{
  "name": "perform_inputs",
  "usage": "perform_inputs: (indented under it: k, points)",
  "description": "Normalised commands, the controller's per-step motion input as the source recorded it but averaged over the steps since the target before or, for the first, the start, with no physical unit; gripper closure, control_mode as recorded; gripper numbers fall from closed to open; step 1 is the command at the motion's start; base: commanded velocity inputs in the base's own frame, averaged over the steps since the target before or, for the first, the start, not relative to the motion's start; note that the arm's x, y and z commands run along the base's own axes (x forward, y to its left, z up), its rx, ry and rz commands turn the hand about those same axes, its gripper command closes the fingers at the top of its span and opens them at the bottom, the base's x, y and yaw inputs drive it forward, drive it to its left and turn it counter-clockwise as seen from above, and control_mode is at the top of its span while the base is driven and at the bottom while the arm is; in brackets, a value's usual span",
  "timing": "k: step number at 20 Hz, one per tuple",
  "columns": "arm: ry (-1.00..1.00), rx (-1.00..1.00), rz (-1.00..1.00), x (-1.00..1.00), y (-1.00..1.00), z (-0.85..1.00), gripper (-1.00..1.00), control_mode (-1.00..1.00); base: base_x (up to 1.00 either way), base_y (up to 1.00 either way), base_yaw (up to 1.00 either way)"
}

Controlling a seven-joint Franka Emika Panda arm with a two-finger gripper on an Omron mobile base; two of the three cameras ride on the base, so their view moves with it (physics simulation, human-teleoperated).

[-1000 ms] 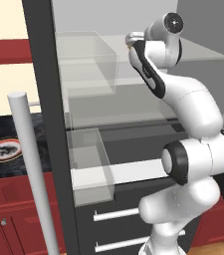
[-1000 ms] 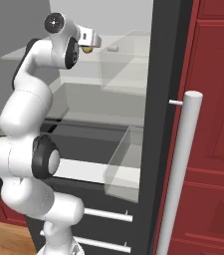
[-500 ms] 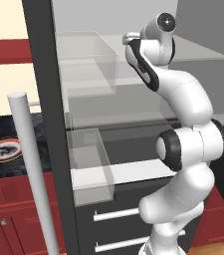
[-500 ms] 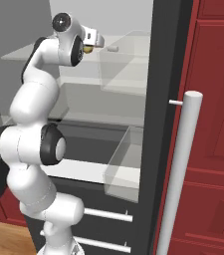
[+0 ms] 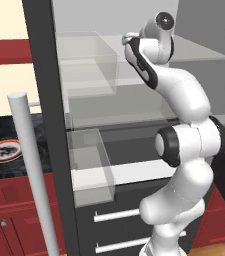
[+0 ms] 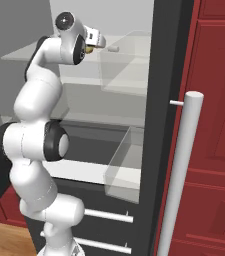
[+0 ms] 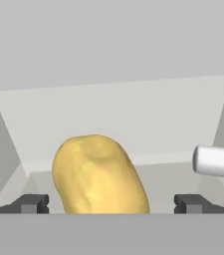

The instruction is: Pick potato from the fridge and place it on the plate on the counter.

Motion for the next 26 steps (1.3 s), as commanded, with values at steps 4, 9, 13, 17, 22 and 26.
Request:
perform_inputs:
  k: [4,9,13,17,22,26]
  points:
    - [0.0,0.01,0.01,0.27,0.0,-0.09,-1.0,-1.0,0.0,0.0,0.0]
    - [0.0,0.01,0.0,0.1,0.01,-0.05,1.0,-1.0,0.0,0.0,0.0]
    - [0.0,0.0,0.0,0.0,0.0,0.0,1.0,-1.0,0.0,0.0,0.0]
    - [-0.19,0.0,-0.01,-0.6,0.01,0.07,1.0,-1.0,0.0,0.0,0.0]
    - [-0.3,0.0,0.0,-0.82,0.01,0.0,1.0,-1.0,0.0,0.0,0.0]
    - [-0.09,0.0,0.0,-0.94,0.0,0.43,1.0,-1.0,0.0,0.0,0.0]
